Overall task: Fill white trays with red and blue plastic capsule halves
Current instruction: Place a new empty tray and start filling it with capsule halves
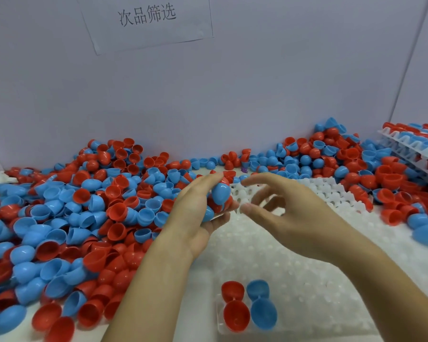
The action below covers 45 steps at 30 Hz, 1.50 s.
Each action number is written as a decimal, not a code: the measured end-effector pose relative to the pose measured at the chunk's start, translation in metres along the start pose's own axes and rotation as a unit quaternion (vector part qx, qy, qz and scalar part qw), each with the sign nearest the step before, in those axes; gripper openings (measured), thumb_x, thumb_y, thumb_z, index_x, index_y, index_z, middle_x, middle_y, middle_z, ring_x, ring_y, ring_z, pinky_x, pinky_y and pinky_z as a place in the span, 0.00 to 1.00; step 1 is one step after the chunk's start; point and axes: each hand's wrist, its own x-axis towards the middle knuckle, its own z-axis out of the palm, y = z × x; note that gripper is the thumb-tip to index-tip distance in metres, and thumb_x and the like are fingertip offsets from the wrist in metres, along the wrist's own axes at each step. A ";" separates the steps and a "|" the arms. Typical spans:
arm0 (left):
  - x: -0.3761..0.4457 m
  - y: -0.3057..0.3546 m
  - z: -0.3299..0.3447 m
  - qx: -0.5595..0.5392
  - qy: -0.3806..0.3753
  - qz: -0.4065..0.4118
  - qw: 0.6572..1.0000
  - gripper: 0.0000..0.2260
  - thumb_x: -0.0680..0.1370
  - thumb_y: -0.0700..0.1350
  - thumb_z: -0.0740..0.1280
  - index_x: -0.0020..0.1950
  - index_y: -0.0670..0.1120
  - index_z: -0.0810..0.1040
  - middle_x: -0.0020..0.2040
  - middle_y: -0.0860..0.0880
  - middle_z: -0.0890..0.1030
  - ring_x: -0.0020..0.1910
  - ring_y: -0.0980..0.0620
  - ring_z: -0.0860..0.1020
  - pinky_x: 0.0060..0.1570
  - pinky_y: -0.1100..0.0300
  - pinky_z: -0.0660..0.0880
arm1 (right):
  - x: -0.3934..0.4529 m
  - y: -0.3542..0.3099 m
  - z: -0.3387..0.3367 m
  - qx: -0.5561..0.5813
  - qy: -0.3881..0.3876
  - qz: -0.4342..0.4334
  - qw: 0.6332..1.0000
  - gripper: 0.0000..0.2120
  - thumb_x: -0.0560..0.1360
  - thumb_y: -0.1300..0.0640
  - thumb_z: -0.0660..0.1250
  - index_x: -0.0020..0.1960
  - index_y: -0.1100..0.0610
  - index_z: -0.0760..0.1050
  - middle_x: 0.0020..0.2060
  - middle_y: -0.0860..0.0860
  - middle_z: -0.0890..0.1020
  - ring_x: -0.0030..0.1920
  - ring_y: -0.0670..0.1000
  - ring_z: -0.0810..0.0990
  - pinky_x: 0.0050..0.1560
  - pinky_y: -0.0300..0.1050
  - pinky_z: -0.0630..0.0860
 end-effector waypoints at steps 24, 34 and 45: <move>-0.014 0.004 0.011 -0.117 -0.093 -0.056 0.987 0.26 0.68 0.48 0.76 0.65 0.43 0.80 0.63 0.35 0.79 0.54 0.37 0.84 0.42 0.54 0.85 | 0.019 0.016 0.012 0.381 0.102 0.049 0.918 0.18 0.71 0.44 0.65 0.53 0.54 0.82 0.45 0.49 0.85 0.44 0.44 0.81 0.40 0.40 0.76; -0.012 0.004 0.012 -0.195 -0.100 -0.086 0.972 0.19 0.73 0.43 0.74 0.63 0.41 0.81 0.55 0.37 0.82 0.53 0.41 0.81 0.27 0.61 0.79 | 0.021 0.015 0.015 0.423 0.124 0.081 0.894 0.12 0.81 0.53 0.62 0.56 0.56 0.80 0.49 0.49 0.86 0.45 0.45 0.84 0.43 0.41 0.79; -0.005 -0.002 0.007 0.055 -0.088 0.053 0.993 0.18 0.67 0.53 0.75 0.55 0.49 0.84 0.55 0.44 0.82 0.49 0.47 0.81 0.36 0.63 0.79 | 0.021 0.021 0.013 0.251 0.118 0.107 0.955 0.13 0.80 0.47 0.64 0.42 0.49 0.84 0.40 0.50 0.83 0.37 0.43 0.78 0.41 0.41 0.73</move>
